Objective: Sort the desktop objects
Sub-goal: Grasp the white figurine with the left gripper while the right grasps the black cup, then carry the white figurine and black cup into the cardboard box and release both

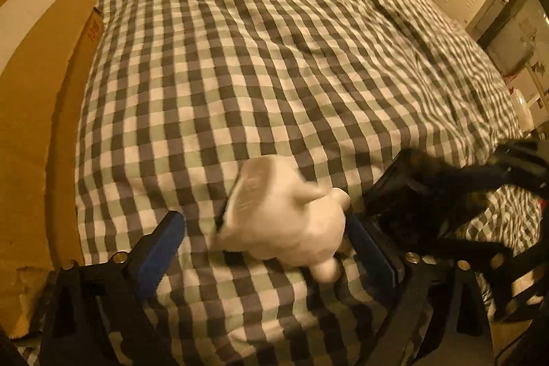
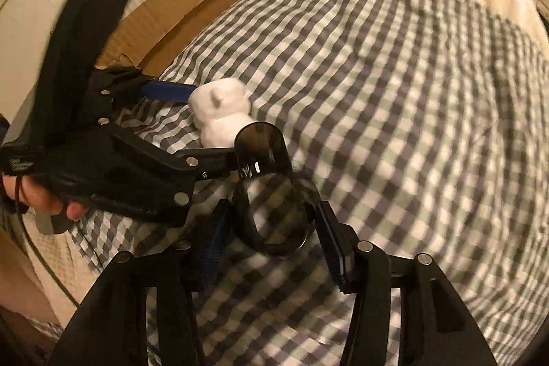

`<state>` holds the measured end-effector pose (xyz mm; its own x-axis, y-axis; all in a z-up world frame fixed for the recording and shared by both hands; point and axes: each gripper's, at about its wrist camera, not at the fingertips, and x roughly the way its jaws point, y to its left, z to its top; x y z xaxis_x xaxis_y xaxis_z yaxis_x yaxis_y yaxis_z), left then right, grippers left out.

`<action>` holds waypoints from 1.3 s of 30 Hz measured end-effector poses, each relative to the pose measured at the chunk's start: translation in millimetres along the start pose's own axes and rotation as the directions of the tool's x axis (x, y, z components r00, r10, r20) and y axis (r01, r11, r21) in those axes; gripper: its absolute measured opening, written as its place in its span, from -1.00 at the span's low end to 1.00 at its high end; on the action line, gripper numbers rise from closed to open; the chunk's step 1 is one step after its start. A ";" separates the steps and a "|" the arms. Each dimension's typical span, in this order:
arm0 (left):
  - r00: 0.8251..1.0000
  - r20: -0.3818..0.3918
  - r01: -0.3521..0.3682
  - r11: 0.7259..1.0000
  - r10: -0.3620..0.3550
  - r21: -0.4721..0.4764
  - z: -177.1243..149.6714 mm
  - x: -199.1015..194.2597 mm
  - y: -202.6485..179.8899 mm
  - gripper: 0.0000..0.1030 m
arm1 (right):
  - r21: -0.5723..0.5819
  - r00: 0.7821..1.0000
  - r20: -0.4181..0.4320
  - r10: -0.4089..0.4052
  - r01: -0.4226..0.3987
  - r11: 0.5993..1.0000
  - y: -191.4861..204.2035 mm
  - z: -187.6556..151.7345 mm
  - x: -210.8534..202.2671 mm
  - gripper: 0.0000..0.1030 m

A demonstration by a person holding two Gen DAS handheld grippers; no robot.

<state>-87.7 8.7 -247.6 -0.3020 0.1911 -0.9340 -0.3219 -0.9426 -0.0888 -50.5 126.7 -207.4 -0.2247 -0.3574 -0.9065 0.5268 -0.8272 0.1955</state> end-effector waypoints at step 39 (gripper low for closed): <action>0.968 0.243 -0.052 0.999 0.053 -0.011 25.0 -169.2 11.9 0.27 | -0.001 0.985 0.051 -0.164 0.165 0.986 21.6 33.1 -96.2 -0.47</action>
<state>-62.9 -28.0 -82.0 -0.5280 0.2017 -0.8250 -0.2962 -0.9541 -0.0437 -44.6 128.9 -103.6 -0.3498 -0.2383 -0.9060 0.4839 -0.8741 0.0431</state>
